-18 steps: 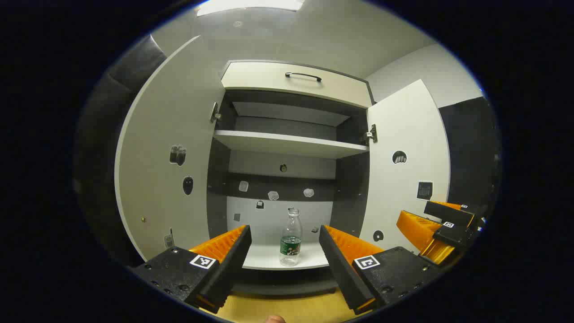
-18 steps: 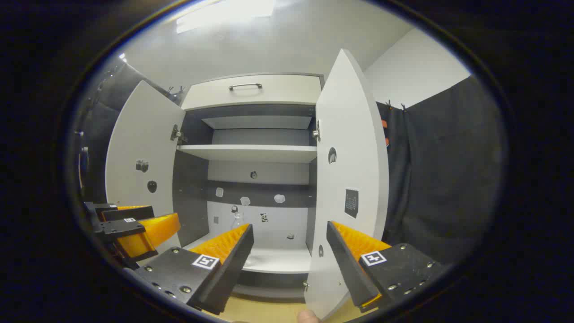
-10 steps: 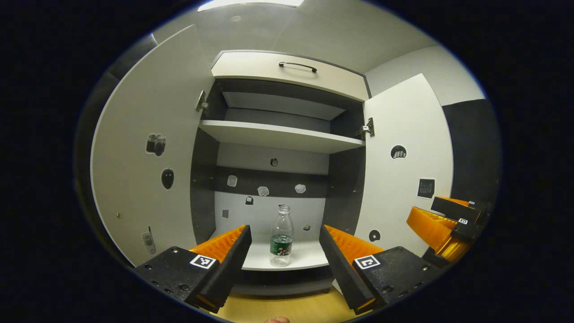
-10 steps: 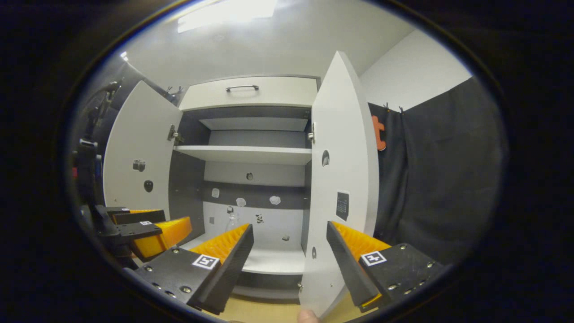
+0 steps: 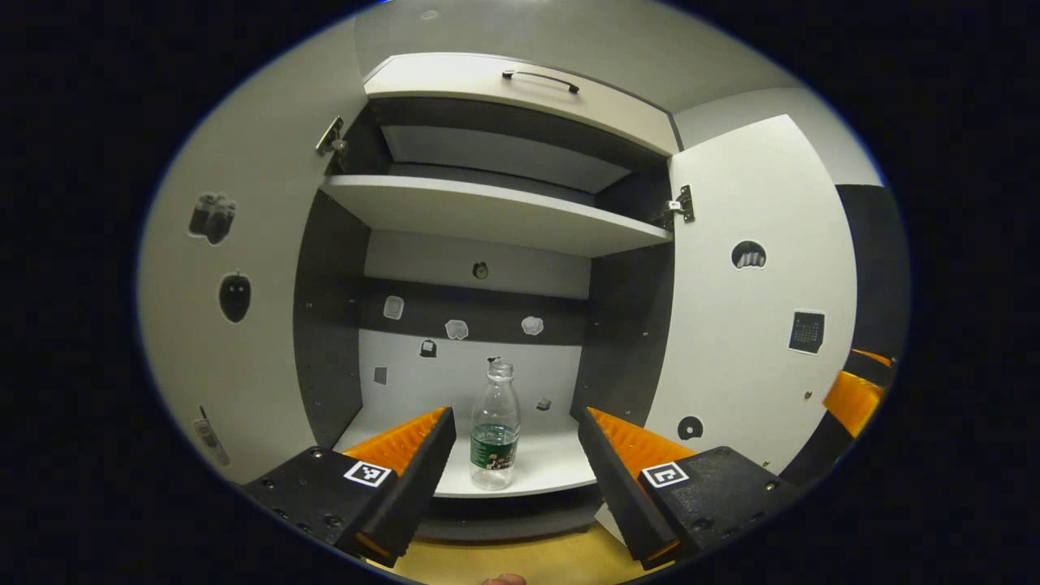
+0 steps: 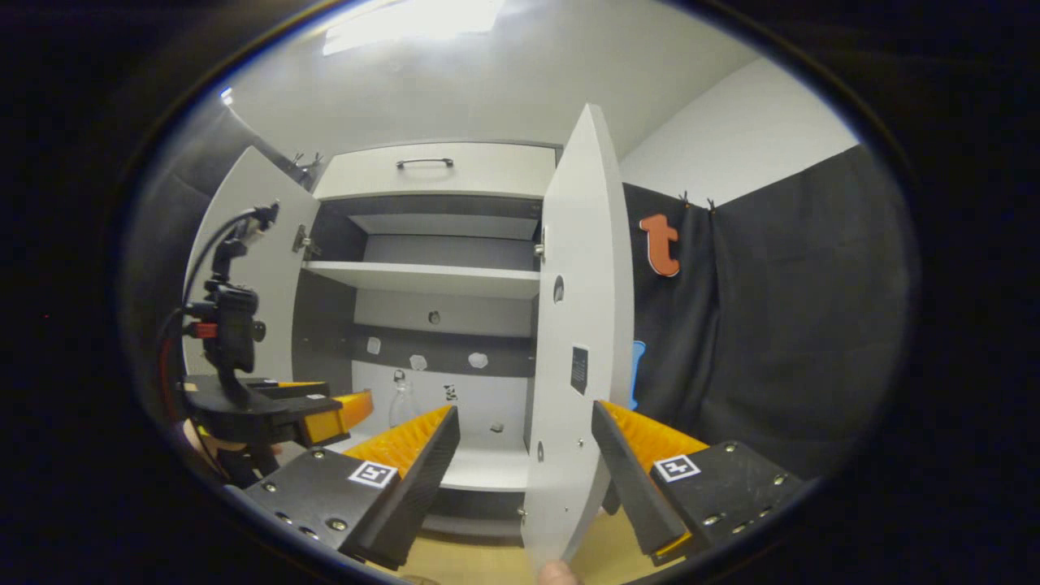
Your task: Grasp the bottle in the cabinet with the left hand and place it on the coaster, then close the right door with the right hand and the left door with the left hand.
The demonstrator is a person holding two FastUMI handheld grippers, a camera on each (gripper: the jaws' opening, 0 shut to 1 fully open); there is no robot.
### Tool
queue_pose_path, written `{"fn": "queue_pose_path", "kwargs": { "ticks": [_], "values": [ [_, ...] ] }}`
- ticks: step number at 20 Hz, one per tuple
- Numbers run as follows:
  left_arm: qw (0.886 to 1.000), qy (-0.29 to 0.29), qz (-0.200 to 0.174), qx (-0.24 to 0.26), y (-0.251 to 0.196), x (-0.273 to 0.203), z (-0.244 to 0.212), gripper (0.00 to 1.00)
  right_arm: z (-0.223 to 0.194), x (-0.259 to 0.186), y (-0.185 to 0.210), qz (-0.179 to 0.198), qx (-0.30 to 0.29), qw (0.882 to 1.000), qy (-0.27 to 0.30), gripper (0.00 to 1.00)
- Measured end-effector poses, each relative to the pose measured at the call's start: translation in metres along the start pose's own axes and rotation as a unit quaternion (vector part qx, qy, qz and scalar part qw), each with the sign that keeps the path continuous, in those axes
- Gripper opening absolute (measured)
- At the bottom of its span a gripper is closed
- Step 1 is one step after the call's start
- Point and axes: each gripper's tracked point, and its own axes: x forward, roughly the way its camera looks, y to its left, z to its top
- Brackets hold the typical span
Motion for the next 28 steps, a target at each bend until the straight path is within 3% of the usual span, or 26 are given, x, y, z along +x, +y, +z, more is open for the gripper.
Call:
{"fn": "queue_pose_path", "kwargs": {
  "ticks": [9,14,16,17,18,19,23,28],
  "values": [
    [0.999,0.045,-0.002,-0.007,0.015,0.101,-0.027,0.96,-0.01,-0.014,-0.048,-0.061,-0.022,0.998,0.017,0.99],
    [0.998,0.047,0.005,0.03,0.025,0.14,-0.025,0.94,-0.018,-0.021,-0.068,-0.092,-0.013,0.995,0.027,0.99],
    [0.996,0.067,0.009,0.053,0.028,0.15,-0.035,0.88,-0.021,-0.024,-0.071,-0.098,-0.011,0.995,0.031,0.99],
    [0.995,0.076,0.015,0.06,0.031,0.154,-0.04,0.76,-0.021,-0.026,-0.072,-0.101,-0.012,0.994,0.032,0.95],
    [0.996,0.068,0.012,0.061,0.029,0.156,-0.035,0.64,-0.021,-0.027,-0.075,-0.104,-0.012,0.994,0.03,0.99],
    [0.996,0.068,0.007,0.058,0.026,0.158,-0.034,0.58,-0.021,-0.029,-0.077,-0.108,-0.013,0.994,0.029,0.95],
    [0.997,0.069,-0.015,0.041,0.018,0.147,-0.032,0.52,-0.02,-0.034,-0.083,-0.116,-0.006,0.993,0.028,0.99],
    [0.997,0.056,-0.046,0.028,0.005,0.109,-0.017,0.54,-0.017,-0.039,-0.086,-0.109,-0.007,0.994,0.024,0.99]
  ]
}}
